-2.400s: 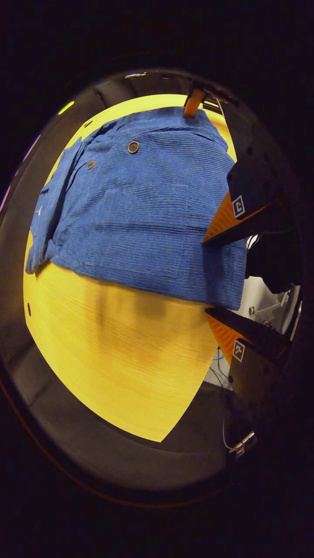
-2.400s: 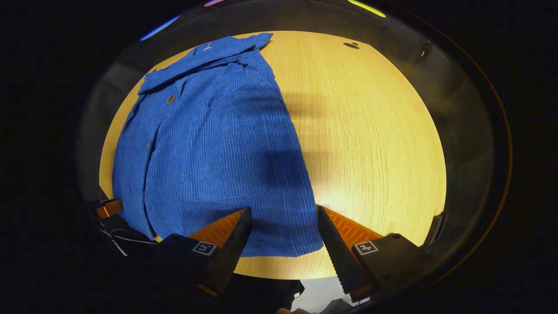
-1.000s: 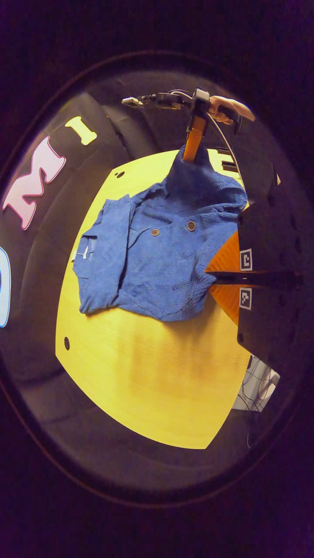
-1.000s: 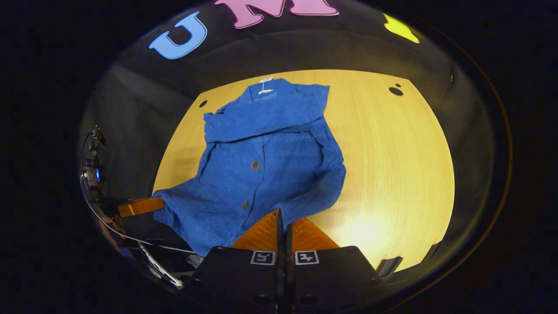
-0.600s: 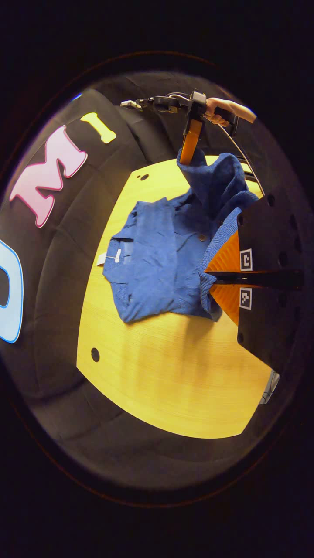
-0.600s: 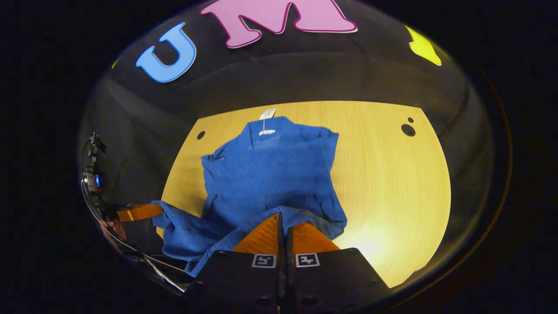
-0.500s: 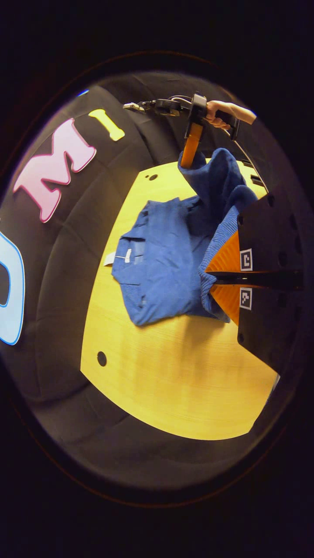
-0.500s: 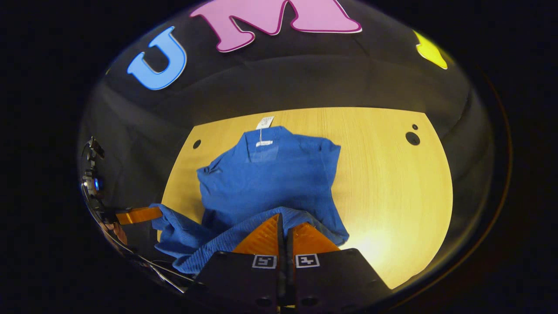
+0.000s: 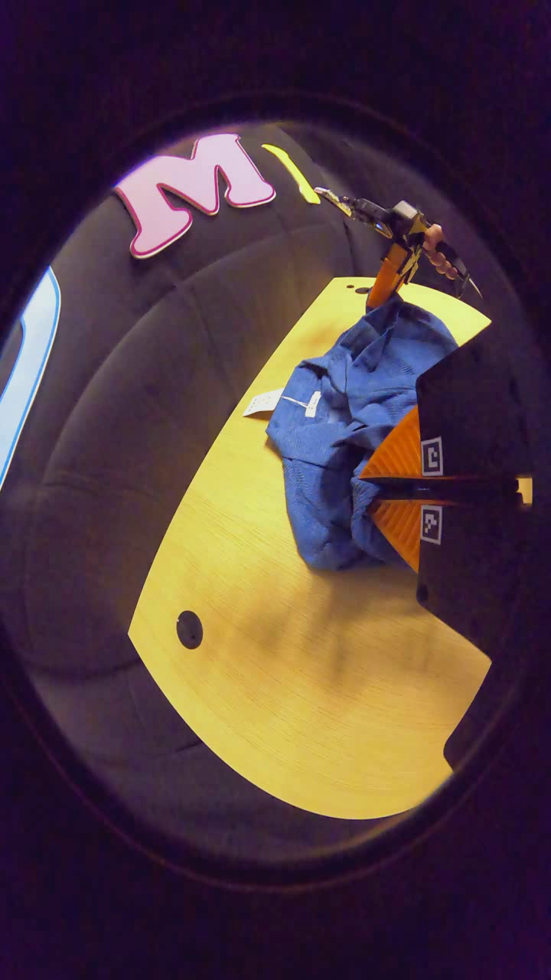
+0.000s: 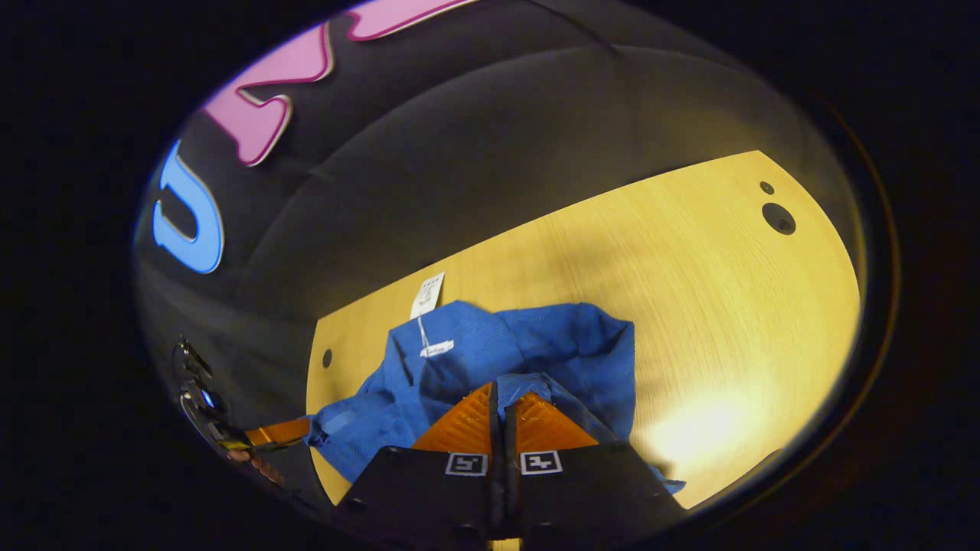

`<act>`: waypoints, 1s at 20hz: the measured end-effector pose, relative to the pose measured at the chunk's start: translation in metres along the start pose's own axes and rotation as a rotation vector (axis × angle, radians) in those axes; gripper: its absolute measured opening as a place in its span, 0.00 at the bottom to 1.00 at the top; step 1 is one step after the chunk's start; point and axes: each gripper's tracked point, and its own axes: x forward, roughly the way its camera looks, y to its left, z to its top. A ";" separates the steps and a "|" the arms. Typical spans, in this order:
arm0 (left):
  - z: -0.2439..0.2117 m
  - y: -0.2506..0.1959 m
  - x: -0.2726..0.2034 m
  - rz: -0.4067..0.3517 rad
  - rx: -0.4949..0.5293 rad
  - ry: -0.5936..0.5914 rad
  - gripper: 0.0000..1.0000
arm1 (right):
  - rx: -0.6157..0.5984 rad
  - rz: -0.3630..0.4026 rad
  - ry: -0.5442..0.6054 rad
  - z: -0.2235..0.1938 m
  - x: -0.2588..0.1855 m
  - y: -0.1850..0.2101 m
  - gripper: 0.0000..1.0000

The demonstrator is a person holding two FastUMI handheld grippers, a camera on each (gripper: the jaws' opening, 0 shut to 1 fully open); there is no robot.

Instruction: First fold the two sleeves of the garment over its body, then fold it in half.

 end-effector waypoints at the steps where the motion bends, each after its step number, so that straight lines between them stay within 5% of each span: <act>1: 0.007 -0.002 0.006 -0.010 0.008 -0.018 0.00 | 0.015 0.010 -0.026 0.006 0.006 -0.001 0.01; 5: 0.008 0.019 0.023 -0.007 -0.065 -0.007 0.00 | 0.180 0.023 -0.027 0.016 0.019 -0.010 0.07; 8: 0.011 0.026 0.014 -0.109 -0.249 -0.031 0.07 | 0.131 0.038 -0.032 0.015 0.014 -0.018 0.75; 10: 0.034 0.040 0.012 -0.071 -0.291 -0.159 0.61 | 0.093 0.030 -0.090 0.026 0.012 -0.021 0.97; 11: 0.042 0.049 0.017 -0.022 -0.293 -0.210 0.88 | 0.089 0.019 -0.121 0.033 0.007 -0.024 0.97; 20: 0.039 0.006 -0.027 0.063 0.025 -0.346 0.85 | -0.051 0.013 -0.295 0.061 -0.049 0.002 0.97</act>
